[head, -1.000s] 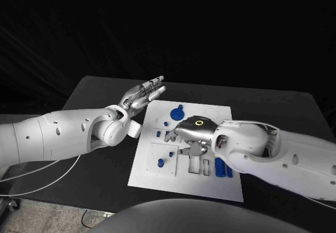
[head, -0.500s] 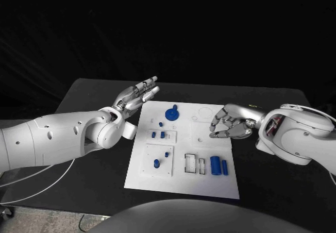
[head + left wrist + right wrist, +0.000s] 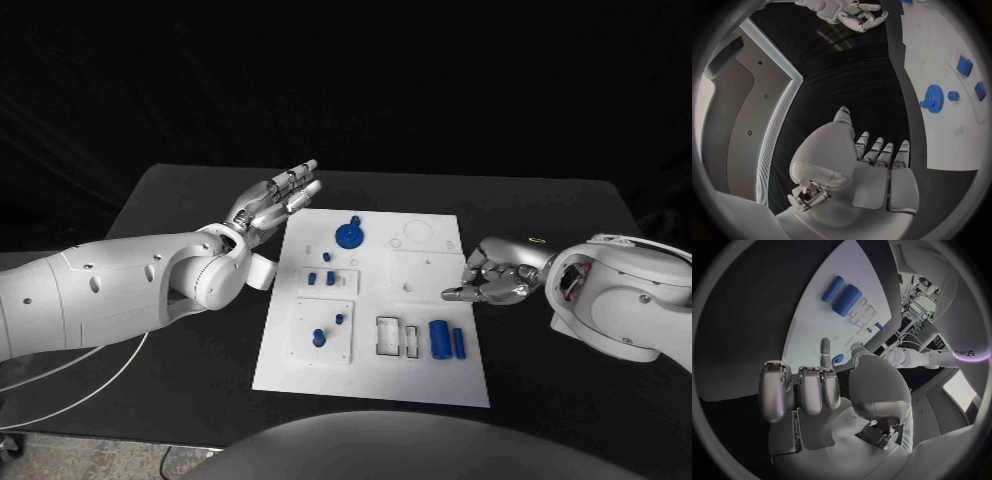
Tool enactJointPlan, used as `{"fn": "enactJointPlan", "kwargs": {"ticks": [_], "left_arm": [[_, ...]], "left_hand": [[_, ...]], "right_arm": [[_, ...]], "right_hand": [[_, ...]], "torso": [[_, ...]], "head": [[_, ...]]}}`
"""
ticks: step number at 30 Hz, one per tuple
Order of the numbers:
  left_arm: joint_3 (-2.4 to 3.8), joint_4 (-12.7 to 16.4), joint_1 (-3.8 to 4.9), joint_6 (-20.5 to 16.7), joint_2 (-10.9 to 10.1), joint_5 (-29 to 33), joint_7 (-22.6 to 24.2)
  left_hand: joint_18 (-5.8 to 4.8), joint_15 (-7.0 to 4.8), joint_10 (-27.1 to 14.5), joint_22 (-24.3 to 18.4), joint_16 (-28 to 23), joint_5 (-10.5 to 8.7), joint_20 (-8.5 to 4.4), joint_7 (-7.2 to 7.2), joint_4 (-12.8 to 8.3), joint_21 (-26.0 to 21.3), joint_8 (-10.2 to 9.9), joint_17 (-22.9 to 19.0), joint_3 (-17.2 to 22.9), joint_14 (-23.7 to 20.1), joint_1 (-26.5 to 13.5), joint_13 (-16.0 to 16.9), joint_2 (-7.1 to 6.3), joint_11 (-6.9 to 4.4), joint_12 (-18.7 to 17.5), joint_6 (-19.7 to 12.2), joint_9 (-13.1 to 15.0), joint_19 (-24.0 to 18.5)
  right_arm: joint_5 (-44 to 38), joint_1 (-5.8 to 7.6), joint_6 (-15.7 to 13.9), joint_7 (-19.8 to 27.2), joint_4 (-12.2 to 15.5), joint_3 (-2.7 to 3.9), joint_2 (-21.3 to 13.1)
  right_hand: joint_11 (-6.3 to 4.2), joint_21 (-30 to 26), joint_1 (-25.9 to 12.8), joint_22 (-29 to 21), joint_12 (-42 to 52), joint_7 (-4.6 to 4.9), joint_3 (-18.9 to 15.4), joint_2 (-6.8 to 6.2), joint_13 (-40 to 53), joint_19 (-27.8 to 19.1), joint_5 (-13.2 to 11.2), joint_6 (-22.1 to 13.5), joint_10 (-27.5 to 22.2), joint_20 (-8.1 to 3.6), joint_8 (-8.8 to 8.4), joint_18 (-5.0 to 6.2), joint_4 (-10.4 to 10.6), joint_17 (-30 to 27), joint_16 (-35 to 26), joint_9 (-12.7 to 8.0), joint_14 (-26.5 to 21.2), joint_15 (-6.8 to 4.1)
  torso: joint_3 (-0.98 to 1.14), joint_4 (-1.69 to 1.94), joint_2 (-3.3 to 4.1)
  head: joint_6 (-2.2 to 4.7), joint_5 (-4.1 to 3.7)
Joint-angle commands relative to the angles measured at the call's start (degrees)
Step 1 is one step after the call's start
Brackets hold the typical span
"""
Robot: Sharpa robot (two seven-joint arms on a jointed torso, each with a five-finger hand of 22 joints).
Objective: Assemble the parts on the task board
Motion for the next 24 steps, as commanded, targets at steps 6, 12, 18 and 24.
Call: {"fn": "enactJointPlan", "kwargs": {"ticks": [6,12,18,24], "left_arm": [[0.04,-0.02,-0.15,1.44,-0.05,0.23,0.33],[0.04,-0.05,-0.2,1.57,-0.14,0.23,0.25],[0.04,-0.03,-0.21,1.79,-0.17,0.23,0.11],[0.04,-0.02,-0.22,1.95,-0.26,0.22,-0.04]], "left_hand": [[0.81,0.43,-0.06,0.01,0.33,0.39,-0.01,0.33,0.07,0.24,0.22,0.1,-0.31,0.15,0.37,0.06,0.38,0.55,0.42,0.1,0.05,0.3],[0.78,0.51,-0.05,0.03,0.37,0.43,-0.01,0.4,0.07,0.25,0.23,0.11,-0.35,0.19,0.42,0.07,0.46,0.62,0.45,0.16,0.06,0.32],[0.72,0.63,0.03,0.07,0.45,0.59,-0.01,0.55,0.05,0.27,0.24,0.15,-0.41,0.28,0.6,0.11,0.61,0.8,0.8,0.25,0.07,0.37],[0.68,0.67,0.07,0.09,0.5,0.64,-0.01,0.63,0.06,0.28,0.25,0.17,-0.47,0.34,0.69,0.13,0.67,0.91,0.94,0.32,0.08,0.4]], "right_arm": [[-2.65,-1.41,3.13,-7.09,1.52,-0.02,-0.15],[-3.11,-2.39,2.81,-7.61,2.07,-0.02,0.22],[-1.85,-3.14,2.33,-7.77,2.28,-0.02,1.04],[-1.44,-3.48,1.91,-8.14,2.63,-0.02,1.77]], "right_hand": [[-0.84,0.07,-1.01,12.6,0.21,-0.7,0.72,-0.01,15.04,3.96,0.03,0.05,5.99,-0.56,2.8,-0.25,0.08,6.39,-0.99,6.99,4.57,-0.28],[-1.61,0.2,-1.34,12.55,0.21,-1.61,0.92,0.89,15.04,3.75,0.5,1.69,5.99,-0.6,5.18,-0.19,0.04,4.91,-1.82,11.75,4.44,-0.5],[-1.77,0.47,-2.46,12.59,0.21,-1.74,0.89,2.28,15.04,3.75,0.38,1.82,5.99,-0.71,4.62,-0.23,-0.02,4.61,-1.91,12.45,4.45,-0.63],[-1.57,0.58,-2.38,12.58,0.21,-1.47,0.61,2.16,15.04,3.71,-0.11,1.51,5.99,-0.71,2.49,-0.23,-0.24,4.43,-1.9,11.74,4.46,-0.57]], "torso": [[-0.06,0.07,0.03],[-0.07,0.02,0.07],[-0.03,0.06,0.12],[-0.08,0.05,0.06]], "head": [[0.0,-0.13],[0.0,-0.27],[0.0,-0.34],[0.0,-0.46]]}}
